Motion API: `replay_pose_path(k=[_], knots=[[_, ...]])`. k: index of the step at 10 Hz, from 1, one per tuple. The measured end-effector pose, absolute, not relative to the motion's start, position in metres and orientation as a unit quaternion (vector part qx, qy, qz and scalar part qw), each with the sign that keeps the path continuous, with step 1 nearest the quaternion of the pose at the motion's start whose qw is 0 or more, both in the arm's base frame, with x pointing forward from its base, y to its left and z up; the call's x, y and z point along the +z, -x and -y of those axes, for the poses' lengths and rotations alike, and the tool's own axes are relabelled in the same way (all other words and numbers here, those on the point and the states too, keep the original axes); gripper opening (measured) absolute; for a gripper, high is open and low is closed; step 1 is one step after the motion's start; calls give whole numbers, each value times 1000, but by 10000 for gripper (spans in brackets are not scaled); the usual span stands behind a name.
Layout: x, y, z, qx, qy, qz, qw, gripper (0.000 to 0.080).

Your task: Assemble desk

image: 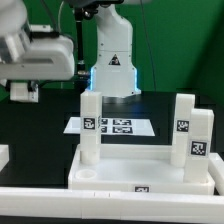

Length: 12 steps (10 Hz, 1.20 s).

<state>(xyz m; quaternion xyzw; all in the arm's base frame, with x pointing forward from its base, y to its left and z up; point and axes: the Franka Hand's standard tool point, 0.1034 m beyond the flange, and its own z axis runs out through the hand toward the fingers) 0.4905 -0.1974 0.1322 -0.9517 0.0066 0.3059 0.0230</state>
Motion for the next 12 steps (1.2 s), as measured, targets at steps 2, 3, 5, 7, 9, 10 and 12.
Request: replay_pose_path(k=[2,3,5,7,9,10,12], knots=[[136,-504,203,240,971,-3,11,290],[135,-502,203,210,978,-6,11,290],[137,-509,204,152,988,-12,4,290],[152,-520,179,155,987,-40,12,290],[158,-536,171,130,991,-32,3,290],[157,-536,173,127,991,-33,2,290],[155,-547,172,70,997,-40,-5,290]])
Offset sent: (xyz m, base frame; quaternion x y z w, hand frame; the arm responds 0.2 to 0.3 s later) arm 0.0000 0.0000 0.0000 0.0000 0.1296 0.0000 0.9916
